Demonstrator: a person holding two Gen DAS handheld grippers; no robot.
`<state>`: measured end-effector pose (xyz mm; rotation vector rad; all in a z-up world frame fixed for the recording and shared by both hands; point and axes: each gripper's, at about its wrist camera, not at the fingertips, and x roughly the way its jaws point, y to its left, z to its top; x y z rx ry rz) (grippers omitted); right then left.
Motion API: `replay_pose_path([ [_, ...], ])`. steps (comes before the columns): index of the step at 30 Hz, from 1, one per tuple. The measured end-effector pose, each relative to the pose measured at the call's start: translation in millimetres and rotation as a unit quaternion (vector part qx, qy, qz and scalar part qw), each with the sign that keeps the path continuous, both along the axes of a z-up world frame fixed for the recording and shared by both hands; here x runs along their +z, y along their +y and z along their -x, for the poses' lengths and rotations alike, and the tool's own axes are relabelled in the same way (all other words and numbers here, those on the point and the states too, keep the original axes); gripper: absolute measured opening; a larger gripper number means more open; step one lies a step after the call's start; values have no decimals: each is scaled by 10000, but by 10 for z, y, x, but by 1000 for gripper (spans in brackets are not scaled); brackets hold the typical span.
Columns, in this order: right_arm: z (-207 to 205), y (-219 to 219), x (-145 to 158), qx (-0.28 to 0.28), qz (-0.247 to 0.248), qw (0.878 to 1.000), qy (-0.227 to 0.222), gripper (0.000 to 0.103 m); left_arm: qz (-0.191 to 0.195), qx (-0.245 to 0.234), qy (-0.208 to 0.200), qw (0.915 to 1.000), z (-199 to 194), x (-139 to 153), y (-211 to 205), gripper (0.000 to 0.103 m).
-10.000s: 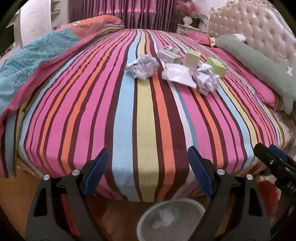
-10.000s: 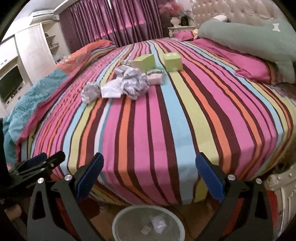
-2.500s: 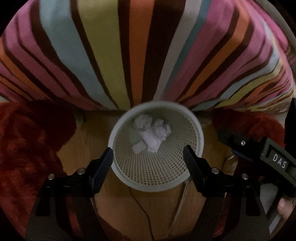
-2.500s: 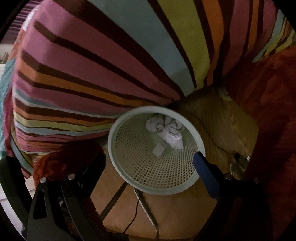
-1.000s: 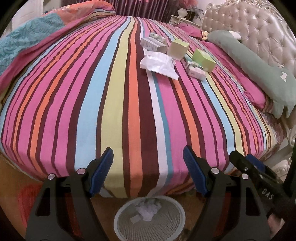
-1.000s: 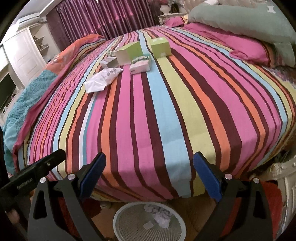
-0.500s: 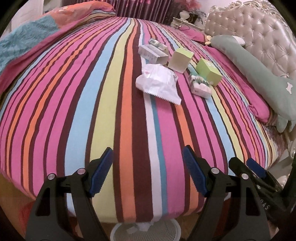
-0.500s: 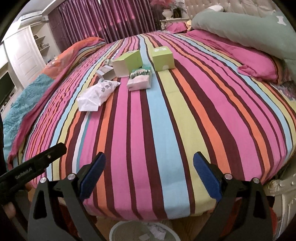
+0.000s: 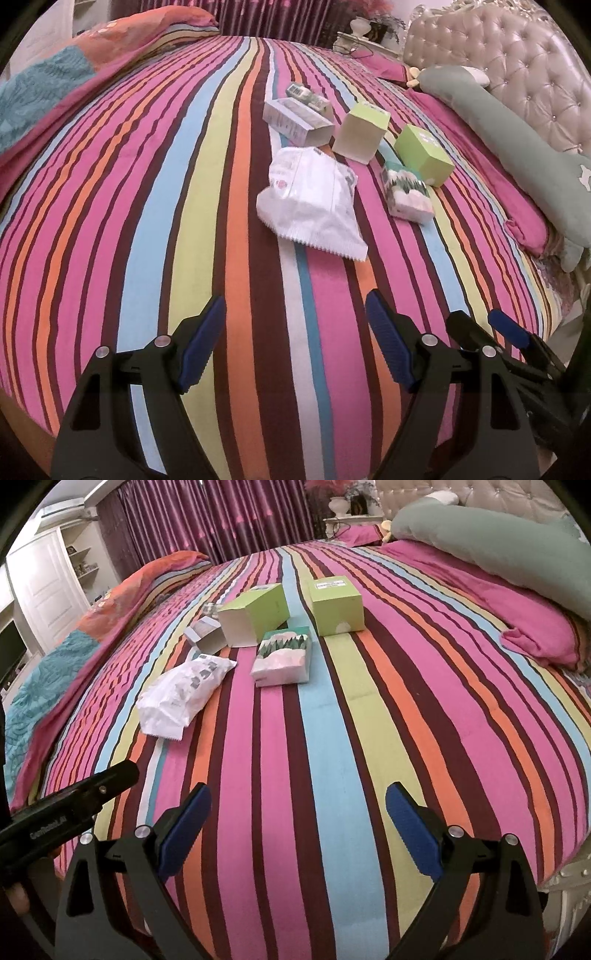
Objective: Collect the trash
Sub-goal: 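Raise both tools from the wastebasket toward the items on the bed, then grasp the white wipes packet with left tool while right tool grasps the green tissue pack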
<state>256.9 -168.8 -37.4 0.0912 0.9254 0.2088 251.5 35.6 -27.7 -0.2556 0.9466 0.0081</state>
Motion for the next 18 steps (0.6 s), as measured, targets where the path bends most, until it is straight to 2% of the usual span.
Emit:
replay_pose_path([
  [7, -274, 120, -12, 72, 81, 9999, 4, 91, -42, -64, 41, 10000, -296, -5, 9, 76],
  [18, -795, 147, -12, -128, 60, 9999, 4, 91, -128, -82, 131, 9998, -832, -44, 27, 76],
])
